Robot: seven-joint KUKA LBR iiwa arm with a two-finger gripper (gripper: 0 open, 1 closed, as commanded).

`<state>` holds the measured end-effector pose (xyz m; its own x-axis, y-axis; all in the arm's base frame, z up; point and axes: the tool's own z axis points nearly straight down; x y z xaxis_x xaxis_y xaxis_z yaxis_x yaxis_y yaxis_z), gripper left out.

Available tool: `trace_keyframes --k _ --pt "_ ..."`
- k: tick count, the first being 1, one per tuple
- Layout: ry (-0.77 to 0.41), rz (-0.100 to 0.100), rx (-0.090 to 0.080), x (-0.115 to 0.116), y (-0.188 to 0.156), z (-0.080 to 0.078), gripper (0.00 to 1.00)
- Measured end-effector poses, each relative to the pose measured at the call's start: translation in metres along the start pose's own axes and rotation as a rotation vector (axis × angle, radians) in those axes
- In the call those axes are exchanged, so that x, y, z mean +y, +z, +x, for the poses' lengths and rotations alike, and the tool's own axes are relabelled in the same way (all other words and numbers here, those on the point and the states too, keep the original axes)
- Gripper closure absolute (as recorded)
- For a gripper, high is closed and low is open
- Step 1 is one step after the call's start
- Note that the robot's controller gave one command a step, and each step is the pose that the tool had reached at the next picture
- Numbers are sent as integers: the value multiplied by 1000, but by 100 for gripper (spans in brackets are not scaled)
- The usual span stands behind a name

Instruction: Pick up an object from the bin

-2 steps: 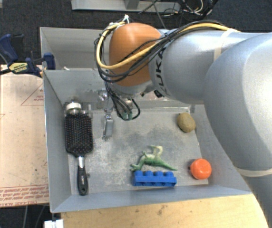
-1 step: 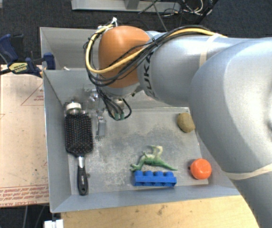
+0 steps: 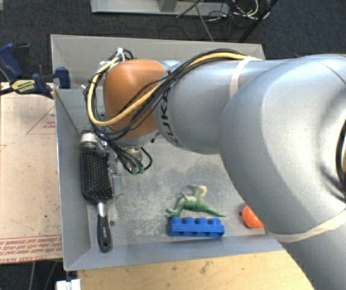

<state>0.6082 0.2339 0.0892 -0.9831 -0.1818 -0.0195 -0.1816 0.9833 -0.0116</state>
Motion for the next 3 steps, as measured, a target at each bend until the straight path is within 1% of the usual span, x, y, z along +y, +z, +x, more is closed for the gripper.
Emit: trace_keyframes --k 1,2,3 --pt "-12 -7 -6 -4 -7 -6 100" --pt "-12 -8 -6 -4 -7 -6 100" --pt "-34 -12 16 -21 -29 -1 100"
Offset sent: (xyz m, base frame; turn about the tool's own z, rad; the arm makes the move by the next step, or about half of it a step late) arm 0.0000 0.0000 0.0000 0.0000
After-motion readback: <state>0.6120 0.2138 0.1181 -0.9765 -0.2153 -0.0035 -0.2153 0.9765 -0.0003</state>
